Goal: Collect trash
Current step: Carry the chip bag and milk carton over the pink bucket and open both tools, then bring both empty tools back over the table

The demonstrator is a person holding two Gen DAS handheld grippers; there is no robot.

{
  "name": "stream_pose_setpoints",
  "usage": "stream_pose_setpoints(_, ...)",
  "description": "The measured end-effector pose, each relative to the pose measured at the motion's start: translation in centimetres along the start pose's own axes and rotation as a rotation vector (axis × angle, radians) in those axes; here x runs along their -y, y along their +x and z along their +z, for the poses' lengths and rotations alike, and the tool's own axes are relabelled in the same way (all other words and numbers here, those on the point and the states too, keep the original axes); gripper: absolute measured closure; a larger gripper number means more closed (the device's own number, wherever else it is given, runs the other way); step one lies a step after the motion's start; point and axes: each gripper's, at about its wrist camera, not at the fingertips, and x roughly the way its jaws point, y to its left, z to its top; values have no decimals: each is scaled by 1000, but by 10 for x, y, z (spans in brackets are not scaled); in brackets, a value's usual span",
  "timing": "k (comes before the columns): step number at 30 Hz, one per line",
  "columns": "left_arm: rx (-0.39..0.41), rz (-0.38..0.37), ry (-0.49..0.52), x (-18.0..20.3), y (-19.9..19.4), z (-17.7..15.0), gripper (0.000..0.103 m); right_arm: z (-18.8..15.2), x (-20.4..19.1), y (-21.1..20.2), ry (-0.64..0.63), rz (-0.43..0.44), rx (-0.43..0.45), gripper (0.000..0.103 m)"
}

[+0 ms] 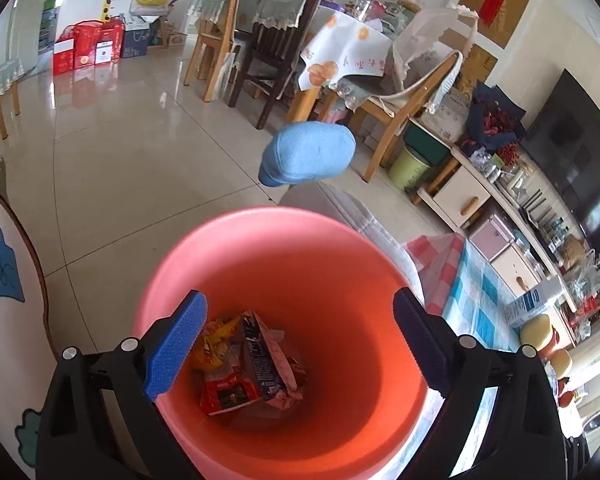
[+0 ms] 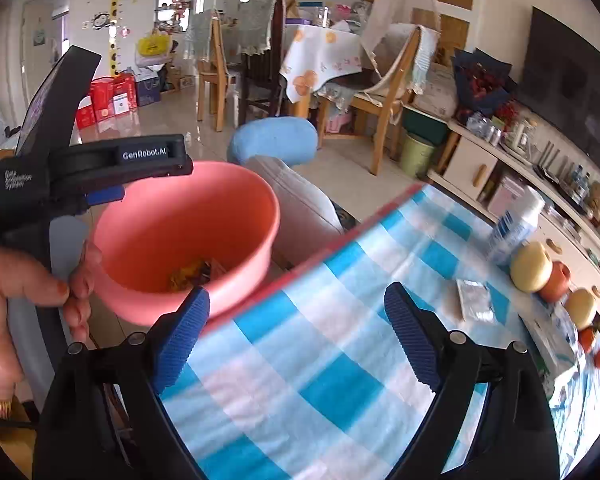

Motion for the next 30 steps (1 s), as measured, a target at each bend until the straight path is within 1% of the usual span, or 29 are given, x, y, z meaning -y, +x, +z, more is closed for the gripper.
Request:
stream_pose_setpoints(4, -31, -36, 36, 20, 3, -8, 10, -18, 14, -13, 25, -32, -17, 13)
stream_pose_setpoints(6, -32, -72, 65, 30, 3, -14, 10, -27, 19, -23, 35, -48, -11, 13)
stream_pose_setpoints(12, -16, -166, 210, 73, -3, -34, 10, -50, 32, -48, 61, -82, 21, 12)
stream_pose_setpoints(17, -32, -228, 307, 102, -6, -52, 10, -63, 47, -63, 103, -104, 32, 10)
stream_pose_setpoints(20, -44, -251, 357, 118, -8, -61, 10, -72, 55, -70, 132, -107, 31, 9)
stream_pose_setpoints(23, -47, -257, 414, 131, -10, -74, 10, -80, 62, -77, 147, -117, 34, 9)
stream_pose_setpoints(30, -51, -287, 490, 153, -17, -97, 10, -99, 82, -96, 177, -145, 57, 9)
